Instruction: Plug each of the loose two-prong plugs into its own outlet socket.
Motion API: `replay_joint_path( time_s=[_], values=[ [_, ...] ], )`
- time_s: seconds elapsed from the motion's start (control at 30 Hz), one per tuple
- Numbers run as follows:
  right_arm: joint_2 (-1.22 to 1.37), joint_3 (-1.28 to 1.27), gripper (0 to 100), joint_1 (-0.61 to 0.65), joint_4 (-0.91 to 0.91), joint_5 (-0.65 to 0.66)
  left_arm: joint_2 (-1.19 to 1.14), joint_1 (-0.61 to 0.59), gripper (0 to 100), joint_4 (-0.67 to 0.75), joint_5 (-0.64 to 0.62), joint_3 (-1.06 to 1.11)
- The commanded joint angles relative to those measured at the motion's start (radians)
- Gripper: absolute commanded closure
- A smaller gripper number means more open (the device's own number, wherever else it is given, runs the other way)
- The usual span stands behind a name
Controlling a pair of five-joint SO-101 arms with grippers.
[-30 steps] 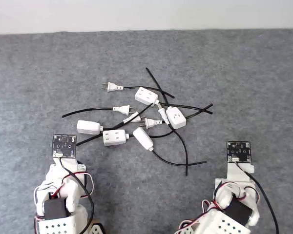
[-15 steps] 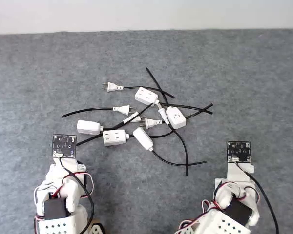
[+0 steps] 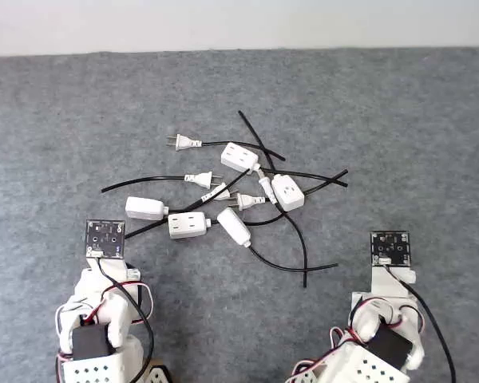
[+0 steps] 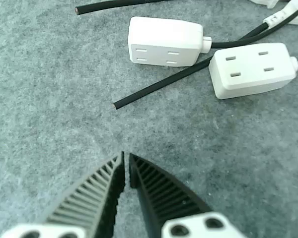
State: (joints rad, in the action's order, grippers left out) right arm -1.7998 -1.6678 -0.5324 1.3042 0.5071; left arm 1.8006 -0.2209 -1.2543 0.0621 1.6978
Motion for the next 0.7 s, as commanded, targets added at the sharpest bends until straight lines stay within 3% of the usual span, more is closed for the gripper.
replay_joint_path(
  time_s=[0.0, 0.43, 0.67],
  values=[
    [-0.001, -0.017, 96.6, -0.008, 0.008, -0.006, 0.012, -0.006, 98, -0.003, 0.009, -0.016],
    [-0.004, -0.017, 96.6, 0.001, -0.004, -0.014, 0.012, -0.003, 98, -0.003, 0.009, -0.016],
    [-0.004, -0.017, 96.6, 0.209, 0.007, -0.077, 0.012, -0.005, 98, -0.003, 0.006, -0.016]
  ],
)
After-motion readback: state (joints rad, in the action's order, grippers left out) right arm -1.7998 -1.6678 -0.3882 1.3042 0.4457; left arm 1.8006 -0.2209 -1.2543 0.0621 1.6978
